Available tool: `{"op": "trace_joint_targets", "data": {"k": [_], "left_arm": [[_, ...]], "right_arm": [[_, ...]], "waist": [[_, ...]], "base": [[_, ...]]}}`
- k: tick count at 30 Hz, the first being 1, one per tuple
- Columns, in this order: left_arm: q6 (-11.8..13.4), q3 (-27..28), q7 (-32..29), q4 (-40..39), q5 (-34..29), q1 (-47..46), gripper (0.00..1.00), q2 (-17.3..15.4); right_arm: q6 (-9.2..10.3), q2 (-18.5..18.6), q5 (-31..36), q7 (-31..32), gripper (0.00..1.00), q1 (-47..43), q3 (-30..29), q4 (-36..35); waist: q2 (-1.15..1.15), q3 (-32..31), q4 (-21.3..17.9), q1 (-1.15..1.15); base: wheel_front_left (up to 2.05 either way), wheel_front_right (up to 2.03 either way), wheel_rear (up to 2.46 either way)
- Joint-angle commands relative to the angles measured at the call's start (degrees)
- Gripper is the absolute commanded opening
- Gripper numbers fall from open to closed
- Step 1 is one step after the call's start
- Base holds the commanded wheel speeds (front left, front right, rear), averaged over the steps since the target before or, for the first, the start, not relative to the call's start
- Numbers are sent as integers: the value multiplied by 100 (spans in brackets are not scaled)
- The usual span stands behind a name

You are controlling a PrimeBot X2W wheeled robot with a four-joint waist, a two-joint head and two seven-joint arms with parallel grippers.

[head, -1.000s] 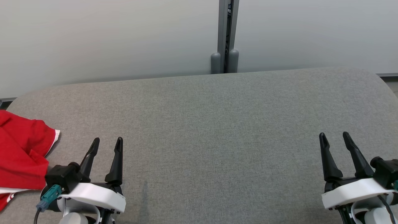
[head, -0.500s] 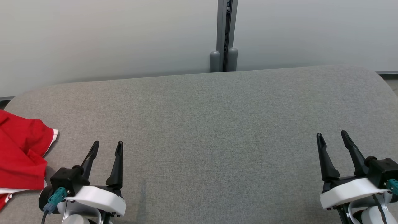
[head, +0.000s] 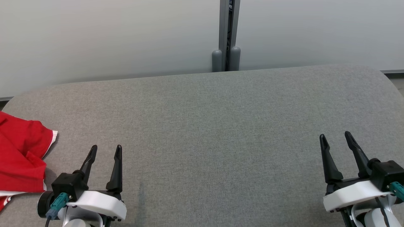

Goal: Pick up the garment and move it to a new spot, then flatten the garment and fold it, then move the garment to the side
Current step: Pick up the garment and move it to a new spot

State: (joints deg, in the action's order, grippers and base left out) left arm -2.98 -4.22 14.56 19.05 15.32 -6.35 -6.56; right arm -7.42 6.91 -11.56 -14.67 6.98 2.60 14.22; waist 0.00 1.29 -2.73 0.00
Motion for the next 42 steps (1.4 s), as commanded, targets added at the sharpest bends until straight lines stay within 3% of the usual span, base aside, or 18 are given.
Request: {"op": "trace_joint_targets", "data": {"k": [1,16,34,42], "left_arm": [[21,27,47,19,-109,-95,100,-29],[101,122,67,22,33,30,100,9],[139,107,67,34,39,-12,100,-2],[167,144,67,-3,56,-156,100,-13]], "right_arm": [[-12,27,39,-44,100,83,17,35],[-13,65,-425,-62,100,82,177,85],[-13,92,-228,-63,100,121,111,115],[-13,127,-167,-62,100,150,49,75]], "waist": [[0,0,-3,0],[0,33,-3,0],[0,94,22,0],[0,180,227,0]], "base": [[0,0,0],[0,0,0],[0,0,0],[0,0,0]]}}
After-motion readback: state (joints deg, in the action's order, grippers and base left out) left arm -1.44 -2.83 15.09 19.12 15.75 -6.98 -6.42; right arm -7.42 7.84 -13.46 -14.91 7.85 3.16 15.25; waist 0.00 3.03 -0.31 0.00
